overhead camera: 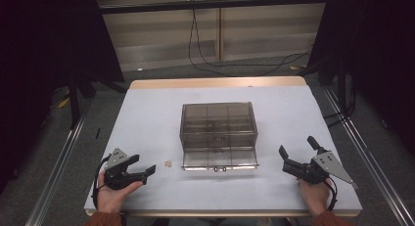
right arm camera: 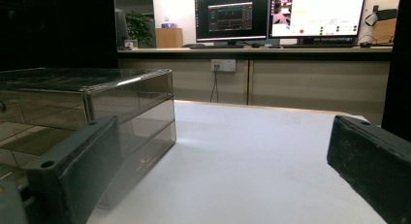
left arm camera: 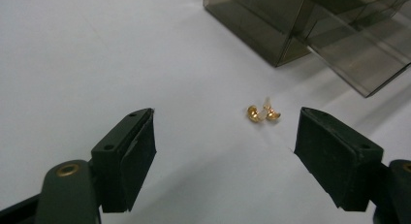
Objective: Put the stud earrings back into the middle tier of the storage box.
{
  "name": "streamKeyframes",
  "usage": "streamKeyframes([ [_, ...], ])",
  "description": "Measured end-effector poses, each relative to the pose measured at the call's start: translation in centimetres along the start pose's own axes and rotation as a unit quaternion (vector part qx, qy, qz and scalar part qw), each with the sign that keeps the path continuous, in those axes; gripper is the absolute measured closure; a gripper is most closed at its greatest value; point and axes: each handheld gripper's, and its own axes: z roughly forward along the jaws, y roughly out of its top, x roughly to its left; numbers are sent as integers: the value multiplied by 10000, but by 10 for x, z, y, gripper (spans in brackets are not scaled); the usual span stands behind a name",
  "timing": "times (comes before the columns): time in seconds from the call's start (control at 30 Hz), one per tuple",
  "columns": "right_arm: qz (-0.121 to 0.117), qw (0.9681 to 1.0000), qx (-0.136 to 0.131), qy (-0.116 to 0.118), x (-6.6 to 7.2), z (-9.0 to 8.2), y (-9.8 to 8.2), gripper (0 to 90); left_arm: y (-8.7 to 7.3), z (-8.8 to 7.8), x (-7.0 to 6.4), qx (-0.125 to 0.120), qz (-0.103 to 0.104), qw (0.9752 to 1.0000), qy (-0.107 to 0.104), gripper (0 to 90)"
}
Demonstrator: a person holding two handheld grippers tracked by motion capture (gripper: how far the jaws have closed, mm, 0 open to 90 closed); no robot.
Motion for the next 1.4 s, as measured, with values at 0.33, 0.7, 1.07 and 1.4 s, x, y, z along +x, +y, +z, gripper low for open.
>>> streamKeyframes([
  [0.33, 5, 10000, -5, 14, 0, 0, 0, 0, 5, 8, -10, 167, 226, 9996, -36, 181],
  [0.7, -30, 10000, -12, 41, 0, 0, 0, 0, 26, 16, -22, 990, 540, 9924, -488, 392],
  [1.07, -30, 10000, -3, 28, 1, -1, 0, 0, 50, 35, -30, 2000, 1315, 9684, -701, 697],
  [1.4, -30, 10000, 3, 31, 1, 0, 0, 0, 68, 53, -25, 2723, 1700, 9437, -797, 749],
])
